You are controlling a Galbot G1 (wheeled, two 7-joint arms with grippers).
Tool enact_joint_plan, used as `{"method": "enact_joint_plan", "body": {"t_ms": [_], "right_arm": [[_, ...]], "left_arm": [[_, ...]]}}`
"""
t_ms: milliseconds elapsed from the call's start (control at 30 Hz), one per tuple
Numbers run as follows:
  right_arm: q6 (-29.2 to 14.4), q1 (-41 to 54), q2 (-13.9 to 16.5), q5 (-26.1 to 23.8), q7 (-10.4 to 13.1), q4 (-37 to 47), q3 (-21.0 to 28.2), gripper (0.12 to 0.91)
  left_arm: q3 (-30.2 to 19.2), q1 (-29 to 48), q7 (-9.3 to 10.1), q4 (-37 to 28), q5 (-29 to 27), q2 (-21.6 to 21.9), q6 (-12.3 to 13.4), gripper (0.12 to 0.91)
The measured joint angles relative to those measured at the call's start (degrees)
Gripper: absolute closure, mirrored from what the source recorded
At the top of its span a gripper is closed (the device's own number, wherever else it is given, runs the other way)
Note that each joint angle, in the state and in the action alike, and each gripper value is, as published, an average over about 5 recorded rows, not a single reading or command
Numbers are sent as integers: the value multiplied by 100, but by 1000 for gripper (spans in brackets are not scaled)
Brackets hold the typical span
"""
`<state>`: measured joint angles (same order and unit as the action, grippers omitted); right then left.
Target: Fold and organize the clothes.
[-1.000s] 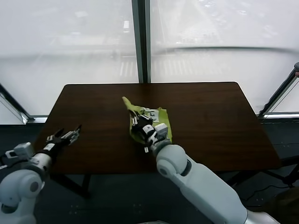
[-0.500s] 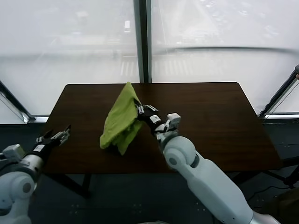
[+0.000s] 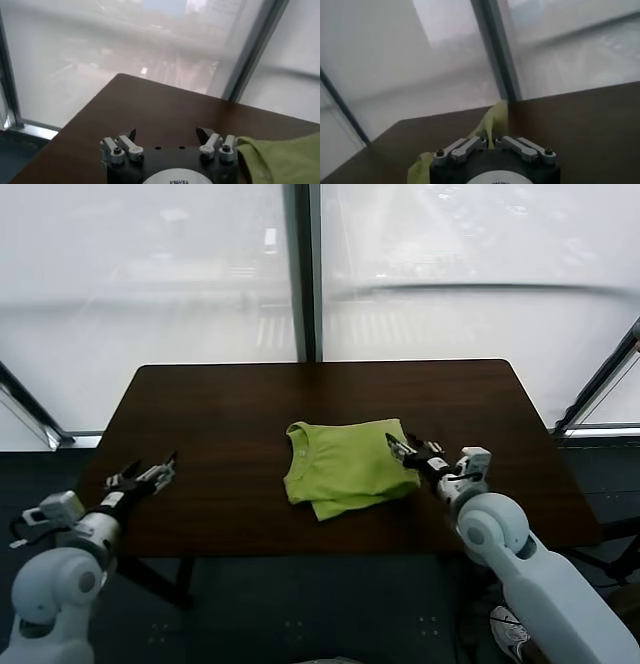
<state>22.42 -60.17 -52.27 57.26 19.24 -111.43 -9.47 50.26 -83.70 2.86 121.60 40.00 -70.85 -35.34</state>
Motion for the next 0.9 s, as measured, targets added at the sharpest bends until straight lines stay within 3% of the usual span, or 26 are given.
{"method": "enact_joint_plan", "body": {"t_ms": [100,200,300,533,700,900], "right_arm": [[-202,-201,71,-136,-246,-99,-280,290],[-493,-409,157,-280,-457,-175,-491,160],[-810,-645,252,-532,-641,-202,-597,124],[-1984,-1292,408,-1715,-1210,-203,-651,119],[-3028,-1703,339,-2448,-1139,-89,-735,118],[-3891,-2397,87,-3150,-855,-57,-1097,118]], "left_arm": [[-86,-27,-17,17,-54,-63,22,123],[-135,-58,-42,9,-103,-126,56,123],[-162,-94,-68,-10,-150,-184,103,123],[-285,-184,-199,-18,-448,-278,341,123],[-463,-370,-346,31,-1086,-189,946,123],[-659,-929,-445,164,-1724,114,2155,123]]}}
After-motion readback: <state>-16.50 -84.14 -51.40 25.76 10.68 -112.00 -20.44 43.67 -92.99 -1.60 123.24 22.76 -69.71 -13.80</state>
